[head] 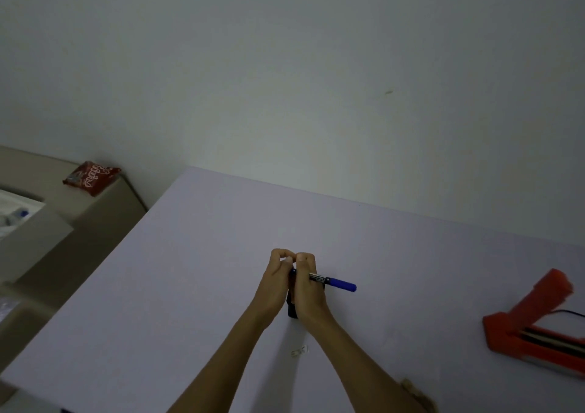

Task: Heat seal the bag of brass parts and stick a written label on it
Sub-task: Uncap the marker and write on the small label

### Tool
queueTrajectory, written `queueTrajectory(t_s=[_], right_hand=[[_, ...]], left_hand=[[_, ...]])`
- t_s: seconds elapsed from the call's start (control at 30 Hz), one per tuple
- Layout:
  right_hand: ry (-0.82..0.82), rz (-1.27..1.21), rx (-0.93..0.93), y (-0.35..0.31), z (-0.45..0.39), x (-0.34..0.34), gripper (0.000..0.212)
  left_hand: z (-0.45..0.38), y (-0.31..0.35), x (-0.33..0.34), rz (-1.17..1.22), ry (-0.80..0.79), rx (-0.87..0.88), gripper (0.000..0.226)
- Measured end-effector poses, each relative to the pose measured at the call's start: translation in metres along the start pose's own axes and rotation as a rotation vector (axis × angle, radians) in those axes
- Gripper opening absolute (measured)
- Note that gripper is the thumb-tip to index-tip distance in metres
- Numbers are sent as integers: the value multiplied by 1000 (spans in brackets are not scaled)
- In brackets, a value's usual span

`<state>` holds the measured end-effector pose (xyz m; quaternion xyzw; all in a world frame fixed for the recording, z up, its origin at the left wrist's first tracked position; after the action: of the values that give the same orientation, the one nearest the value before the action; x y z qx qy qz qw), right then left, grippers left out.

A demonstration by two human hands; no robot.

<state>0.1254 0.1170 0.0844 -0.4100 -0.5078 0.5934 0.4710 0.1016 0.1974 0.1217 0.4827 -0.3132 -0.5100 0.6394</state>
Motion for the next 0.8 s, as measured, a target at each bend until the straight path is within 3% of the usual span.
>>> queueTrajectory(t_s=[0.07,0.2,0.43,0.63,0.8], right_hand=[[-63,103,0,2,-1,2,27],[-70,156,50,8,1,-5,42],[-321,406,172,33,12,-12,15],[-455,604,148,55,25,0,17],[-487,605,136,67,31,4,19]], left_hand=[[0,-3,-10,-16,-2,11,19],[-7,-3,-44,-37,122,53,19],[-18,-4,-74,-282,236,128,19],[-24,-4,-37,-562,139,218,19],[-28,-17,-16,-601,72,211,18]])
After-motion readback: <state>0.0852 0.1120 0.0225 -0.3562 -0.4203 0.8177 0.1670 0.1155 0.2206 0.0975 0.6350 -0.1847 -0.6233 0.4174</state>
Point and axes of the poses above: each hand's wrist, its own z-axis away from the middle knuckle, its own x-axis out of the palm, y = z × x, the point moved 10 cm from there along -z, towards the middle knuckle, and after that the axes turned 8 degrees about -x, right-handed, at the moved point
